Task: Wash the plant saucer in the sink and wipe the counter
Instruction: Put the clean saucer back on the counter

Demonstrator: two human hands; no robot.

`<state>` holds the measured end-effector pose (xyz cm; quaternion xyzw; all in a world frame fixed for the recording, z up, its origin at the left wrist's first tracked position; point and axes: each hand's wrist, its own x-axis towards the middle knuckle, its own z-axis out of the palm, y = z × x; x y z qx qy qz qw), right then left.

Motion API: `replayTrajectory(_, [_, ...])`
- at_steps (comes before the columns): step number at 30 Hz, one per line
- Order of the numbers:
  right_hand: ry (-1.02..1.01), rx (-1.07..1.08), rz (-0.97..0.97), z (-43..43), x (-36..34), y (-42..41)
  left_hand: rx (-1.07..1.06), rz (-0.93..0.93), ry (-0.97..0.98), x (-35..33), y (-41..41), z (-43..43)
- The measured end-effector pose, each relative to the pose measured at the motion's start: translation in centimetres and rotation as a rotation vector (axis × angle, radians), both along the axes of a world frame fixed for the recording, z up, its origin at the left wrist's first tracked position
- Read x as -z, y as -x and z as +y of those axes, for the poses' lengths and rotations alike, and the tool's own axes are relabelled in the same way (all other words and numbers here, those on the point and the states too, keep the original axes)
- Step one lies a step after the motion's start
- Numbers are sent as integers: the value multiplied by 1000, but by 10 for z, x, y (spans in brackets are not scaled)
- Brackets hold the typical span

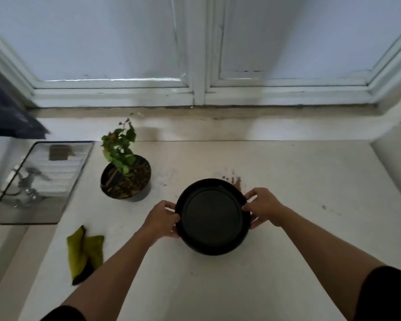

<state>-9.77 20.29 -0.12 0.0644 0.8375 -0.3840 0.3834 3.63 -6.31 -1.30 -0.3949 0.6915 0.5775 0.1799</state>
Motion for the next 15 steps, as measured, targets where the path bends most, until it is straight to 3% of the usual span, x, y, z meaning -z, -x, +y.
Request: replayTrajectory(15, [-76,246,48,30,44,19,98,-27,98,45,52,31])
